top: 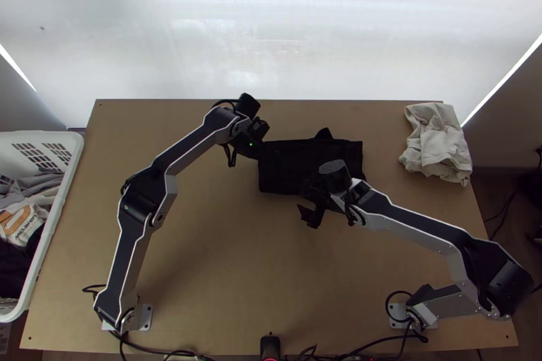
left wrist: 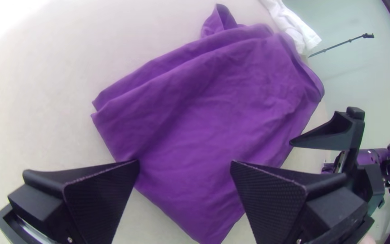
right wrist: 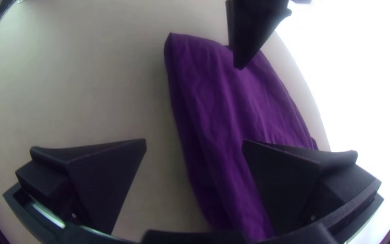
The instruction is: Fold the t-shirt
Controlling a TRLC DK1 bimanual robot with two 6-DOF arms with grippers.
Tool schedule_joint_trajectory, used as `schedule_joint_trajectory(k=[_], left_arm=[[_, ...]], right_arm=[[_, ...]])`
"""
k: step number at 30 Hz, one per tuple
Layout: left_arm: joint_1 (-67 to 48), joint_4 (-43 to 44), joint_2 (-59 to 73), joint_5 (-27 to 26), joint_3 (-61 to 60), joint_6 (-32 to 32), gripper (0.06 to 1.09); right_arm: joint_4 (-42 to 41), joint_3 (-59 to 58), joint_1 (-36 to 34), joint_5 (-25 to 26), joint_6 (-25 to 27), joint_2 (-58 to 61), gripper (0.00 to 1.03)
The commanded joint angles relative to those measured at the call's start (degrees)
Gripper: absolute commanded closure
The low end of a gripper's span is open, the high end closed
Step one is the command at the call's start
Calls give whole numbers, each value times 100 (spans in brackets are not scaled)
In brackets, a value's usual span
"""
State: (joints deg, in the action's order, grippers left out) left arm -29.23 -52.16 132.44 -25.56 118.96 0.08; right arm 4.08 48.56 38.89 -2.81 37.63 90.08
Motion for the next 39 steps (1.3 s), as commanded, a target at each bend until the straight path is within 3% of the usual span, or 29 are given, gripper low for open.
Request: schedule_joint_trajectory(k=[1, 24, 27, 31, 35, 39], left_arm=[[14, -13, 27, 7, 14, 54, 10], [41, -180, 1, 16, 49, 107, 10], [41, -233, -8, 7, 49, 133, 10], [49, -312, -61, 16, 49, 142, 10], [128, -435, -192, 16, 49, 177, 10], [260, -593, -509, 16, 22, 133, 10]], right_arm=[[-548, -145, -31, 114, 359, 334, 4], [-1770, -4, -435, 571, 1124, 1521, 4], [-1788, 198, -453, 624, 1045, 1758, 22], [-1761, 427, -435, 641, 1001, 1846, 100], [-1770, 400, -418, 641, 896, 1574, 100], [-1664, 392, -374, 694, 465, 994, 100]])
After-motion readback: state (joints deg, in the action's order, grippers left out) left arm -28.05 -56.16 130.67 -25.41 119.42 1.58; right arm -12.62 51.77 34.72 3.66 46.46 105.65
